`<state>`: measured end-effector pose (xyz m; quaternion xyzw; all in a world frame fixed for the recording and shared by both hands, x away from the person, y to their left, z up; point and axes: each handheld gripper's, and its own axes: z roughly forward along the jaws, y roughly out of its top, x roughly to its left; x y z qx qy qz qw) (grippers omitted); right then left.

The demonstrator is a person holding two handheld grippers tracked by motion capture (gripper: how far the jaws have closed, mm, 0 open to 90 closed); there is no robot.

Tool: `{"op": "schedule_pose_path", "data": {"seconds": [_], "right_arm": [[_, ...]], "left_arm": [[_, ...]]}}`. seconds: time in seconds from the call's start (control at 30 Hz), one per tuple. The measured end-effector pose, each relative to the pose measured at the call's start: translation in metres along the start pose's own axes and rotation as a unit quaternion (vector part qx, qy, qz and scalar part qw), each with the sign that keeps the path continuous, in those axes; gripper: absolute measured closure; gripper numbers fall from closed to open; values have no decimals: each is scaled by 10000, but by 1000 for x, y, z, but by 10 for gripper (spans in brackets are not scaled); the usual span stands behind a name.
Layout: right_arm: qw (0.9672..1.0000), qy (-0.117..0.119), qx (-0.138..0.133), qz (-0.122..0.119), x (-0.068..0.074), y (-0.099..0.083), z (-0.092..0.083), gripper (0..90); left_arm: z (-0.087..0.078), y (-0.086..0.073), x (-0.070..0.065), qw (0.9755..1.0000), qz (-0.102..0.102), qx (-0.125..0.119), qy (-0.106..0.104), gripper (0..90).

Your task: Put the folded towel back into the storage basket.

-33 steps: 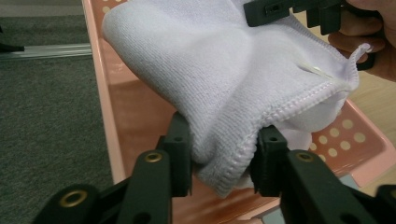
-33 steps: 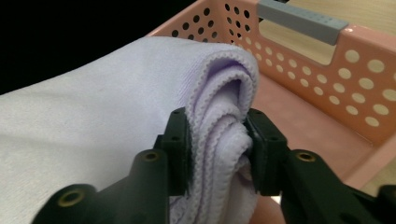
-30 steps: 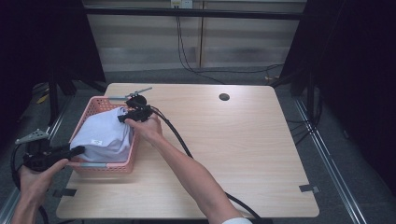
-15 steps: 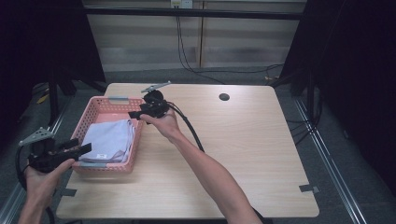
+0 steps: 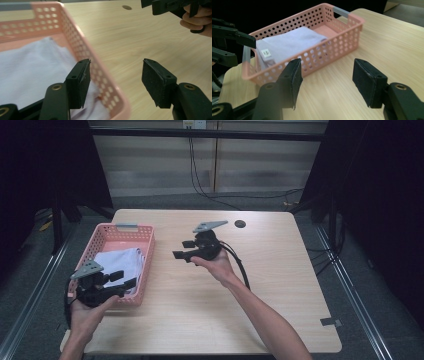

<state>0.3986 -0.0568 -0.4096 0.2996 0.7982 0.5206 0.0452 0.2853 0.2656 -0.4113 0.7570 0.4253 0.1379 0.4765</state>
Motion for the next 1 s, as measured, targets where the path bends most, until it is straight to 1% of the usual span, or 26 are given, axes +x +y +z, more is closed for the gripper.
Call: {"op": "schedule_pose_path", "data": {"seconds": [0.03,0.07,0.1,0.17,0.2,0.27,0.3,0.33,0.37,0.4,0.47,0.5,0.53,0.6,0.63,0.67,0.7,0.73,0.77,0.8,0.83,0.87,0.9,0.97,1.0], "right_arm": [[10000,-51,0,-5,-2,-5,-7,395],[10000,-93,19,-13,-3,-10,-13,394],[9999,-161,6,22,-5,-16,-22,394],[9998,-210,-13,72,-8,-25,-34,395],[9996,-254,-16,104,-9,-29,-40,396],[9995,-308,21,93,-9,-39,-53,401],[9993,-354,34,80,-10,-43,-60,401],[9992,-395,53,85,-10,-48,-67,402],[9990,-424,30,105,-10,-52,-74,403],[9988,-472,7,125,-9,-58,-83,403],[9985,-518,-33,185,-9,-68,-96,404],[9983,-549,-26,194,-8,-75,-106,404],[9980,-599,-22,192,-8,-80,-111,403],[9973,-706,41,214,-6,-90,-126,401],[9968,-764,-4,231,-5,-95,-134,401],[9967,-762,-37,285,-5,-100,-142,399],[9963,-811,-20,291,-3,-106,-150,396],[9957,-879,-10,301,-2,-111,-154,395],[9953,-909,60,337,-1,-117,-159,394],[9942,-1010,104,342,1,-125,-165,393],[9935,-1069,90,371,2,-130,-169,389],[9934,-1045,44,480,2,-136,-175,387],[9929,-1052,41,558,2,-141,-180,381],[9914,-1162,120,593,3,-152,-188,364],[9905,-1207,127,641,2,-157,-191,348]], "left_arm": [[4,1,-5,10000,37,-1,-41,397],[9,2,-10,10000,31,26,-85,397],[13,3,-15,9999,58,52,-81,393],[19,4,-22,9998,115,98,-162,392],[22,5,-25,9996,181,138,-196,392],[30,6,-33,9993,206,191,-266,393],[33,6,-37,9990,254,209,-310,396],[36,6,-40,9987,260,234,-367,399],[39,6,-43,9981,289,275,-463,399],[43,6,-46,9978,258,258,-561,392],[49,4,-52,9974,206,279,-634,343],[51,2,-54,9972,213,285,-656,342],[54,0,-57,9969,209,305,-697,341],[62,-3,-65,9962,319,426,-691,342],[65,-5,-69,9955,387,507,-702,342],[68,-8,-73,9951,402,542,-723,341],[69,-9,-75,9946,439,586,-735,340],[71,-11,-79,9942,484,642,-712,338],[72,-14,-83,9939,539,673,-690,333],[73,-17,-85,9938,539,702,-673,339],[73,-20,-88,9936,570,743,-634,346],[73,-25,-90,9934,573,750,-648,345],[73,-28,-91,9928,583,801,-680,349],[75,-35,-93,9913,611,915,-718,350],[76,-40,-93,9915,595,929,-684,350]]}}
